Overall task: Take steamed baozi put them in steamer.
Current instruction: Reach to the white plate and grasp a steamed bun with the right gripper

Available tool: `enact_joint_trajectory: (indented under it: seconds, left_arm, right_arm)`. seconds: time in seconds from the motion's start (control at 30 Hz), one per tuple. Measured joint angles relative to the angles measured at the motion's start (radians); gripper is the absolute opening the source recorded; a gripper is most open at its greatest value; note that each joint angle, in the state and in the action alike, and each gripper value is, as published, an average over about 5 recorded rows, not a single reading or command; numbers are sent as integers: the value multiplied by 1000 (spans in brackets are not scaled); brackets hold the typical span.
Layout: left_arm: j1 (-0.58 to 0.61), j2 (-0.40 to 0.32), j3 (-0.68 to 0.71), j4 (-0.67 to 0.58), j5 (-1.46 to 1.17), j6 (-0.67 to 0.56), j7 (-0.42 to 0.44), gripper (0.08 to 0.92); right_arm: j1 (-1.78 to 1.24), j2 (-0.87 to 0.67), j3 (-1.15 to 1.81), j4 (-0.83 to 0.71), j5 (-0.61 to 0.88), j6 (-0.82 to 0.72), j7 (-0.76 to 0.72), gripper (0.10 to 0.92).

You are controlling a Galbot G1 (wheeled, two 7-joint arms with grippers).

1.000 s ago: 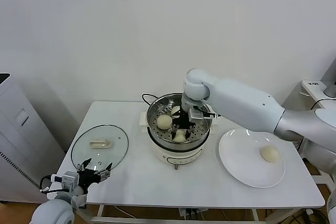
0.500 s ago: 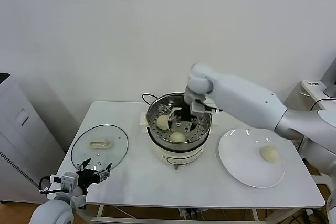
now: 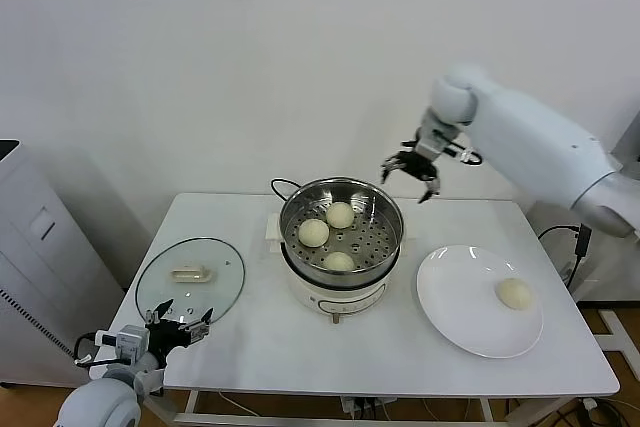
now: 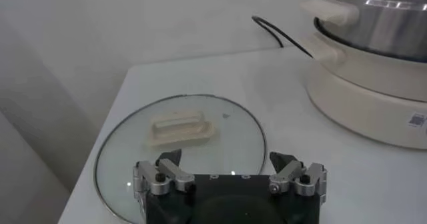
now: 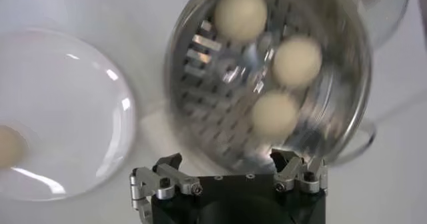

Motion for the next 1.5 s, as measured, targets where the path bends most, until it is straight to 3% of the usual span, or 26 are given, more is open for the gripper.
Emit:
enact_joint_trajectory:
  seconds: [0.3,0.7,1.5]
  left_arm:
    - [0,1,-6,0,-5,1,0,823]
    - [0,3,-9,-2,-6,2,-1,823]
    - [-1,5,-6,2,-6,3,-1,823]
  right_arm:
    - [-28,-94,-1,-128,33,-120,-8,823]
    - [-193,-197,105,-188,1,-184,27,823]
    - [-440,-189,320,-289,-155,-200,100,823]
